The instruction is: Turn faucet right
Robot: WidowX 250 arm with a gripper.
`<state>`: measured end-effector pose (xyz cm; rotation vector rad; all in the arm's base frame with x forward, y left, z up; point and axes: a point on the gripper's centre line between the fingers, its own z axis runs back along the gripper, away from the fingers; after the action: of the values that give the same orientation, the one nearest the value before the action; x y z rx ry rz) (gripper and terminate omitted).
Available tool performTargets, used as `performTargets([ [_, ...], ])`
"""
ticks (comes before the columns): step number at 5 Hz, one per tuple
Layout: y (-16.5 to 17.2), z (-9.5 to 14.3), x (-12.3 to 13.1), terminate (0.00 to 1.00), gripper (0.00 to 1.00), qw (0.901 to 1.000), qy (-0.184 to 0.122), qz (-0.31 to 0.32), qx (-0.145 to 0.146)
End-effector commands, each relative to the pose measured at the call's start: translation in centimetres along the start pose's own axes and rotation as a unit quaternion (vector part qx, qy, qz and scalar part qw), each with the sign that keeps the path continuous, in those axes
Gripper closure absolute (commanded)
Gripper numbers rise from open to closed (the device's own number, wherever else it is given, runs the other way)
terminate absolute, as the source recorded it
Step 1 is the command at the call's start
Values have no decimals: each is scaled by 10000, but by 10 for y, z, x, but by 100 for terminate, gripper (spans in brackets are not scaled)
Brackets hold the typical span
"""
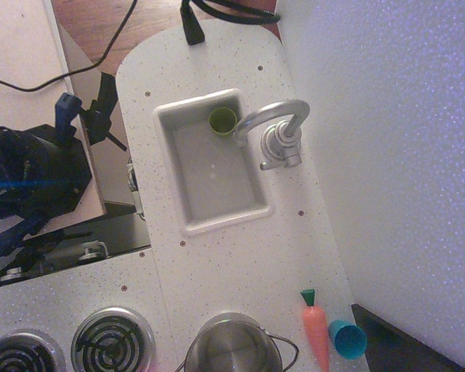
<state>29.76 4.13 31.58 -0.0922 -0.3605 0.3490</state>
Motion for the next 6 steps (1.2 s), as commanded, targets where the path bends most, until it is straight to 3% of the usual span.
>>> performTargets([
  [1, 0, 0, 0, 0, 0, 10000, 0, 0, 0],
  [2, -1, -44, -28, 0, 0, 9919, 1160, -207, 468],
  [3, 1, -79, -78, 0, 0, 9681, 2308, -361, 911],
  [4, 12, -113, -119, 0, 0, 9443, 3094, -315, 1078],
  [5, 26, -153, -151, 0, 0, 9441, 3075, -197, 1176],
  [6, 30, -195, -180, 0, 0, 9587, 2377, 16, 1561],
])
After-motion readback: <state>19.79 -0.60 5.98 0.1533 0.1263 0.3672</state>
